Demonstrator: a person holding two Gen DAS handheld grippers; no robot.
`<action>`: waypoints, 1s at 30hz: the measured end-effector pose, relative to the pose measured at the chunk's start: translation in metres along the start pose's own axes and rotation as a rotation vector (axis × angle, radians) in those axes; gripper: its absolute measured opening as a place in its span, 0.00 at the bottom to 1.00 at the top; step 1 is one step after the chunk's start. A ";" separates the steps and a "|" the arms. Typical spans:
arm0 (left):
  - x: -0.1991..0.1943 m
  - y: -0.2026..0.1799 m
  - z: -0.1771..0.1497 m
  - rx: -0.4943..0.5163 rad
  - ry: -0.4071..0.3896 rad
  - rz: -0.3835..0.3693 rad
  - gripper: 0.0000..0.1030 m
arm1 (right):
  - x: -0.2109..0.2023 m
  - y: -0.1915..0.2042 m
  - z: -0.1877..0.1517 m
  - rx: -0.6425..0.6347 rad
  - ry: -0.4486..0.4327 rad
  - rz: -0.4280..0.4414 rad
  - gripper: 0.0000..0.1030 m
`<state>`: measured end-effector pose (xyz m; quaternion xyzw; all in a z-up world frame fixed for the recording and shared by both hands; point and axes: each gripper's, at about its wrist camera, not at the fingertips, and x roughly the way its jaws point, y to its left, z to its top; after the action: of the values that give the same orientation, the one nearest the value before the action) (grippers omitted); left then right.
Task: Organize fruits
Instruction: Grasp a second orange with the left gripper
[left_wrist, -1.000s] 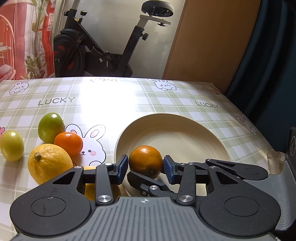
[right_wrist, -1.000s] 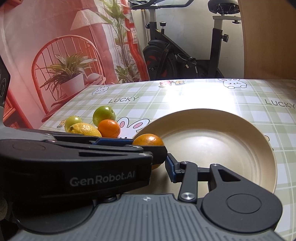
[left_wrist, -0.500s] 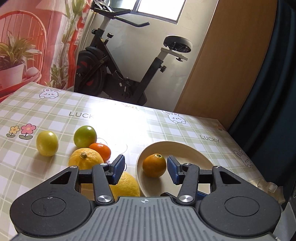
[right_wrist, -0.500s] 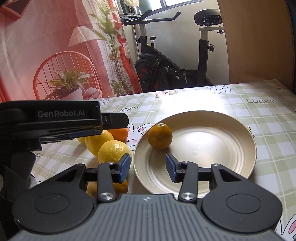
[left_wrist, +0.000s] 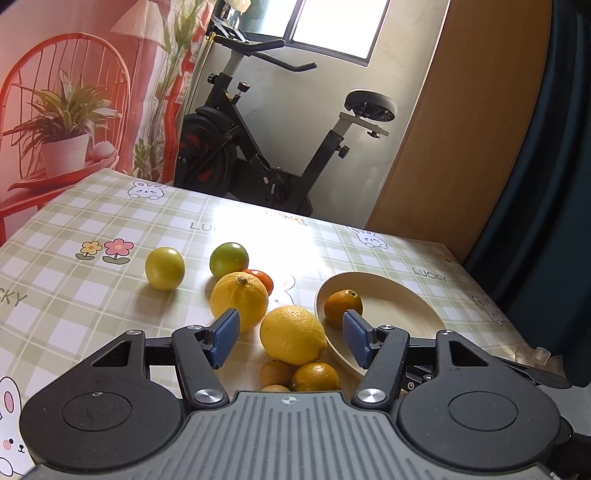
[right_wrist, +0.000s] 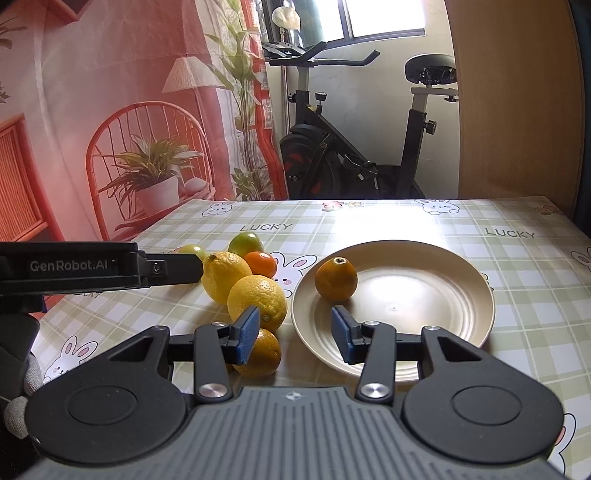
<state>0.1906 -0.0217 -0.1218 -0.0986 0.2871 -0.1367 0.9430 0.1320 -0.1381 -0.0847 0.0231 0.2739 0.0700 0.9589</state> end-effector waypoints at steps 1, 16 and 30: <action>0.000 0.002 -0.002 0.001 0.006 -0.014 0.62 | 0.000 0.001 -0.001 -0.009 0.001 0.003 0.45; 0.019 0.015 -0.023 0.034 0.059 0.028 0.61 | 0.033 0.011 -0.021 -0.063 0.092 0.088 0.45; 0.029 -0.001 -0.034 0.133 0.093 -0.101 0.53 | 0.051 0.006 -0.032 -0.039 0.094 0.125 0.45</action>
<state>0.1943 -0.0358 -0.1640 -0.0438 0.3155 -0.2074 0.9250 0.1574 -0.1247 -0.1376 0.0182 0.3151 0.1363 0.9391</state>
